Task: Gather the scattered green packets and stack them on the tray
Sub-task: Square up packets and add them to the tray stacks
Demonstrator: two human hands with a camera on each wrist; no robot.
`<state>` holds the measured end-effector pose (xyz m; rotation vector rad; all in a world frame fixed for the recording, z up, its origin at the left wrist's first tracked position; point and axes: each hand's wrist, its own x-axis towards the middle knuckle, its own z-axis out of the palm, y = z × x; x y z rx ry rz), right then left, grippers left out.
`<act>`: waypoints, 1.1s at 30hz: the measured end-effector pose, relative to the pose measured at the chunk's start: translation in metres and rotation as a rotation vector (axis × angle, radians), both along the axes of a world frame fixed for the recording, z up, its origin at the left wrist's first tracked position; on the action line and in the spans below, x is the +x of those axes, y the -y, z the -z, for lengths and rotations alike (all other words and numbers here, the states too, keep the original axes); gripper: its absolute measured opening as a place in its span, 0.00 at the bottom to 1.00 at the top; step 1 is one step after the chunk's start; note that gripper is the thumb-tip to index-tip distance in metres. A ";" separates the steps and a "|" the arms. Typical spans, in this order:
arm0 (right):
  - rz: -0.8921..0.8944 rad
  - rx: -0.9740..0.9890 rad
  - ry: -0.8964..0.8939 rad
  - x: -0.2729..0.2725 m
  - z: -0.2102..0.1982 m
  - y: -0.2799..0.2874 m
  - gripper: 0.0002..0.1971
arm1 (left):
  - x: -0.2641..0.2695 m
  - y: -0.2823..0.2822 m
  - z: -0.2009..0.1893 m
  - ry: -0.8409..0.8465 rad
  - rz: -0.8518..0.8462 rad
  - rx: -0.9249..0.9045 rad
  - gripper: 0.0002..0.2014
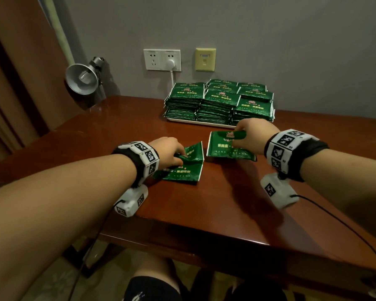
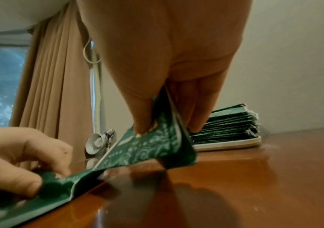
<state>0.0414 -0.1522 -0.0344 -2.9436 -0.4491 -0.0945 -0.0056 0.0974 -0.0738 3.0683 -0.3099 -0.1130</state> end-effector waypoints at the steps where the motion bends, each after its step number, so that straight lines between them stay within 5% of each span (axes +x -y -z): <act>1: -0.016 0.039 -0.006 -0.001 -0.001 0.001 0.21 | 0.001 0.000 -0.001 0.045 -0.004 -0.018 0.07; 5: -0.071 0.151 -0.130 0.000 -0.011 0.005 0.30 | -0.001 0.001 -0.011 0.193 -0.026 -0.208 0.08; 10: -0.020 0.167 -0.331 0.007 -0.015 0.014 0.17 | 0.000 -0.005 -0.031 0.205 -0.161 -0.431 0.10; 14: 0.049 -0.134 -0.265 0.006 0.001 0.006 0.21 | 0.007 -0.012 -0.018 0.092 -0.270 -0.329 0.17; 19: -0.006 -0.253 -0.268 0.003 0.019 -0.012 0.36 | 0.009 -0.009 -0.002 -0.074 -0.329 -0.265 0.33; 26: -0.060 -0.301 -0.251 0.006 0.028 -0.027 0.40 | 0.008 0.011 0.007 -0.147 -0.145 0.016 0.44; 33: -0.018 -0.288 -0.247 0.001 0.026 -0.030 0.43 | 0.009 0.022 0.007 -0.218 -0.130 -0.148 0.36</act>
